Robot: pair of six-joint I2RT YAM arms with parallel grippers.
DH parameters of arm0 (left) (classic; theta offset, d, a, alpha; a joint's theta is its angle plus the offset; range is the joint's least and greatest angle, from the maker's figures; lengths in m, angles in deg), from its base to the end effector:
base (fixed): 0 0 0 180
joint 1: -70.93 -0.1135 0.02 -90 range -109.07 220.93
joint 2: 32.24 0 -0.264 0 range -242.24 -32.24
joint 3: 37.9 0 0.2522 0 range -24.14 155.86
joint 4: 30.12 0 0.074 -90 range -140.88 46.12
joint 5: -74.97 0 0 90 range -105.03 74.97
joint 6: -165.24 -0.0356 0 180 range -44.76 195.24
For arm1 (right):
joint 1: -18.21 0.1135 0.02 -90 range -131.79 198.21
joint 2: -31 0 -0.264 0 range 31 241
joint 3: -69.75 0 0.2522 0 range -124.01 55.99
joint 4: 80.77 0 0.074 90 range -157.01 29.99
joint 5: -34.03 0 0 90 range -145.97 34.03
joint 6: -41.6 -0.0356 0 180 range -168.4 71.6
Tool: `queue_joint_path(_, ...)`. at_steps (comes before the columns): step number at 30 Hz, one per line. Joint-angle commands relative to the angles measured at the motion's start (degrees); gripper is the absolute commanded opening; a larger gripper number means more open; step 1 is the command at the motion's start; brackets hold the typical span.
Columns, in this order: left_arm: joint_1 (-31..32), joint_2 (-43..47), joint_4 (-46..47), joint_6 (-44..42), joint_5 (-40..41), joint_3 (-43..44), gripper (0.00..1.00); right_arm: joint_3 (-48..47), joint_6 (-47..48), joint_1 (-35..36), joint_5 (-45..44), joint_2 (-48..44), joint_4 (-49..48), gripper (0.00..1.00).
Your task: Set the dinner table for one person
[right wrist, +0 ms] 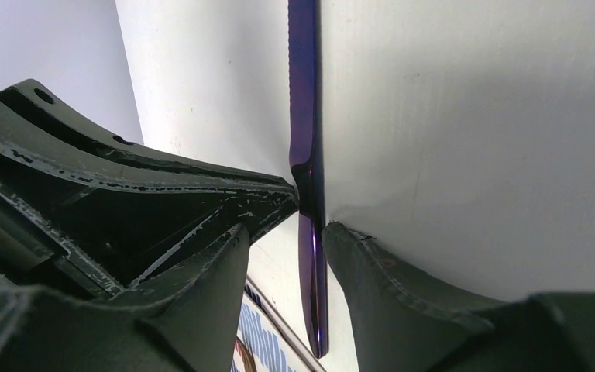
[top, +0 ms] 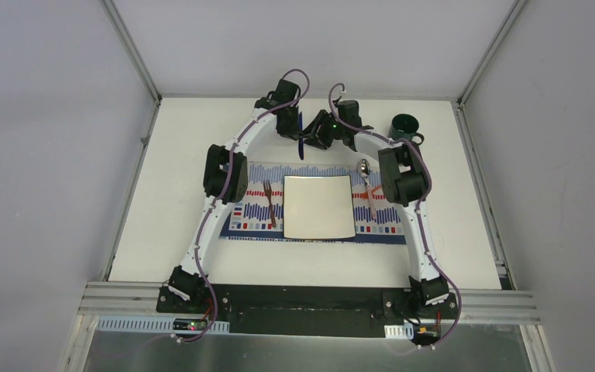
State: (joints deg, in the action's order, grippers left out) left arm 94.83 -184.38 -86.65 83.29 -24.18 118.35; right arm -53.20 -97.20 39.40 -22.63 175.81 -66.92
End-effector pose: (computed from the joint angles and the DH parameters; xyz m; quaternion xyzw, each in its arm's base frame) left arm 0.5202 -0.2367 0.1684 0.1556 0.9311 -0.1610 0.2879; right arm 0.5095 0.2185 0.1112 0.0763 0.8591 0.4598 0.2117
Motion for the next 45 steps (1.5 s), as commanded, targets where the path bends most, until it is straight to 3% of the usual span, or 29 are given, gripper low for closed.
queue_joint_path(1, 0.5, 1.2, 2.0, 1.6, -1.6, -1.6, 0.12, -1.1, 0.3, 4.3, 1.7, 1.7, 6.6, 0.52)
queue_joint_path(9, 0.5, 2.8, 2.4, 1.6, -0.7, -3.6, 0.15, -2.3, -0.8, 5.5, 2.4, 2.3, 6.0, 0.52)
queue_joint_path(21, 0.0, 8.3, 2.9, 1.8, -0.9, -7.4, 0.32, 10.0, 0.7, 0.5, 1.3, -5.2, 1.9, 0.52)
queue_joint_path(24, 0.1, 8.5, 3.1, 2.6, -1.4, -6.6, 0.41, 12.6, 1.3, -0.8, 1.2, -6.9, 1.3, 0.52)
queue_joint_path(45, 0.5, -1.8, 3.2, 6.4, 1.1, 2.2, 0.40, 17.4, 1.7, -4.2, 3.6, -11.0, -2.6, 0.52)
